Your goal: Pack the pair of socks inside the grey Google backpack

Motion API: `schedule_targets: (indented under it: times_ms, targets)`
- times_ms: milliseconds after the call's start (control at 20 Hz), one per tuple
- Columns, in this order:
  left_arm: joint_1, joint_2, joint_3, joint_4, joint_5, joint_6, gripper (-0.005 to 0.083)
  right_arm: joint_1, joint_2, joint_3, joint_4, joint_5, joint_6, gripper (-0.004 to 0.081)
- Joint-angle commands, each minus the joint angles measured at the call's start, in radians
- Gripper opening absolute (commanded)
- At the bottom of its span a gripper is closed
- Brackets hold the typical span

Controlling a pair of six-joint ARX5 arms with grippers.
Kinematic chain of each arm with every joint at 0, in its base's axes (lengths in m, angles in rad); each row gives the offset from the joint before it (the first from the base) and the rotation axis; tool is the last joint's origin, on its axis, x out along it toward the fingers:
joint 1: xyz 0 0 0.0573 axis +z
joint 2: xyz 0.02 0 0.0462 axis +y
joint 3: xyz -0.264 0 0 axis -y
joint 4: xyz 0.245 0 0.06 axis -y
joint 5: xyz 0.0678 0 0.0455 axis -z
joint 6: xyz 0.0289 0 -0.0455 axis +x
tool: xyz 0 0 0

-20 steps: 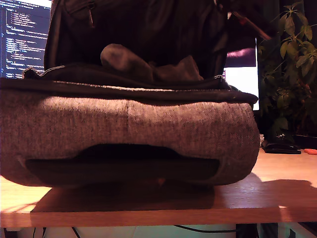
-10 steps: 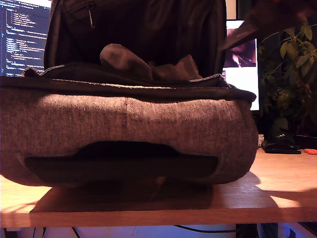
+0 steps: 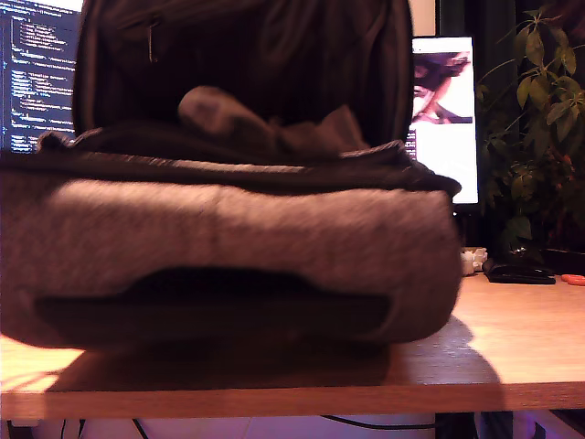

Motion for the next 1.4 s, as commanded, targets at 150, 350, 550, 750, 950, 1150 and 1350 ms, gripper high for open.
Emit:
schedule_targets:
  times_ms: [150, 350, 550, 750, 950, 1150, 1350]
  targets:
    - [0.058, 0.064, 0.026, -0.037, 0.069, -0.046, -0.0024, 0.003, -0.004, -0.001, -0.004, 0.039, -0.007, -0.001]
    - [0.086, 0.14, 0.026, -0.037, 0.107, -0.047, -0.0024, 0.003, -0.004, -0.001, -0.004, 0.063, -0.013, -0.001]
    - [0.133, 0.219, 0.026, -0.063, 0.144, -0.046, -0.0024, 0.003, -0.004, -0.001, -0.003, 0.079, -0.033, -0.001]
    - [0.153, 0.266, 0.026, -0.097, 0.159, -0.046, -0.0024, 0.003, -0.004, -0.001, 0.012, 0.08, -0.033, -0.001]
    - [0.151, 0.274, 0.026, -0.116, 0.2, -0.054, 0.0362, 0.003, -0.002, -0.001, 0.052, 0.074, -0.033, -0.001]
    - [0.137, 0.272, 0.026, -0.16, 0.215, -0.065, 0.0582, 0.003, 0.011, -0.001, 0.057, 0.051, -0.033, -0.001]
    - [0.131, 0.245, 0.028, -0.172, 0.261, -0.08, 0.0336, 0.003, 0.056, -0.001, 0.054, 0.05, -0.077, -0.001]
